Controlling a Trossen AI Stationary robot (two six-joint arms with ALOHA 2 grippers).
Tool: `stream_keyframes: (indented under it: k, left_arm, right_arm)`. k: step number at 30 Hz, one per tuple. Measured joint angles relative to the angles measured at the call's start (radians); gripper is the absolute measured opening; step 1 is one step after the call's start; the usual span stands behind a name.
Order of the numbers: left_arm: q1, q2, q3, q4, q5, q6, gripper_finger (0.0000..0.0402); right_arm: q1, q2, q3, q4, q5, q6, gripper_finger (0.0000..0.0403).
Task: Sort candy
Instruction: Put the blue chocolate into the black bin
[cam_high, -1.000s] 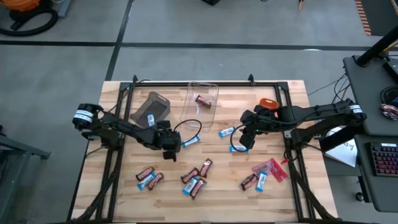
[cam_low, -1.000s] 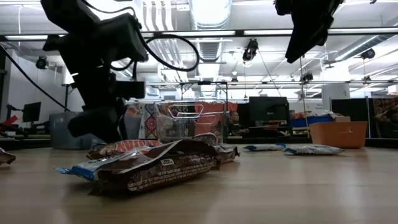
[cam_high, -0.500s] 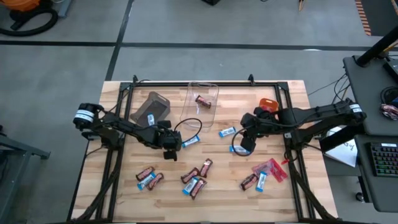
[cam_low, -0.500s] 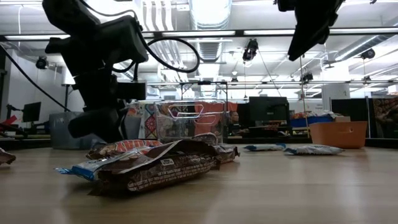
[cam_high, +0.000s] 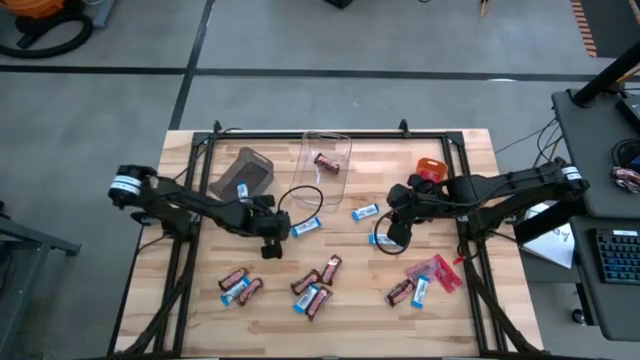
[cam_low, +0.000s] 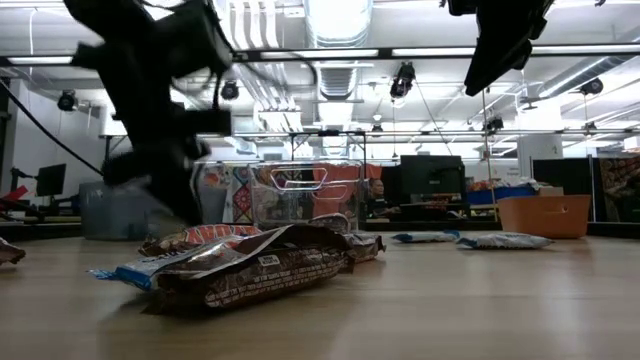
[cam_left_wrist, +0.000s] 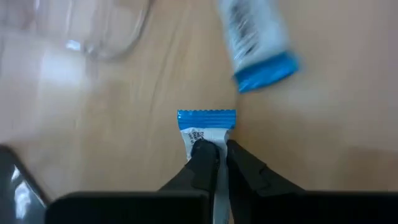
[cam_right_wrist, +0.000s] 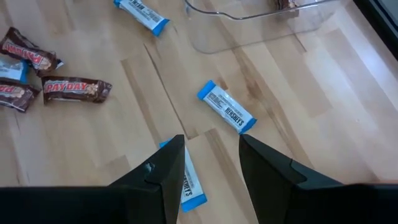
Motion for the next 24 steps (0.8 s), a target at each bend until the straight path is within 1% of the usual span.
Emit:
stream_keyframes:
  k: [4,7,9,12,15,18,24]
  left_arm:
    - [-0.015,-0.111,0.011,-0.028,0.012,-0.001,0.0002]
    - [-0.021,-0.222,0.016,-0.034,0.016,0.000,0.0002]
    - [-0.015,-0.299,0.016,-0.071,0.014,0.000,0.0001]
    - [0.023,-0.410,0.016,-0.140,-0.036,-0.015,0.0001]
    - [0.086,-0.496,0.017,-0.217,-0.102,-0.044,0.0001]
    - [0.180,-0.556,0.017,-0.278,-0.106,-0.074,0.0001]
    - [0.406,-0.577,0.014,-0.334,-0.105,-0.114,0.0001]
  right_arm:
    - [0.000,0.000,0.000,0.000,0.000,0.001,0.0145]
    - [0.000,0.000,-0.001,0.005,0.000,0.001,0.0145]
    - [0.000,0.000,-0.001,0.015,0.000,0.001,0.0145]
    - [0.000,0.000,-0.001,0.026,0.000,0.001,0.0145]
    - [0.000,0.000,-0.001,0.027,0.000,0.001,0.0145]
    - [0.000,0.000,-0.001,0.028,0.000,0.002,0.0145]
    - [0.000,0.000,-0.001,0.049,0.001,0.002,0.0145]
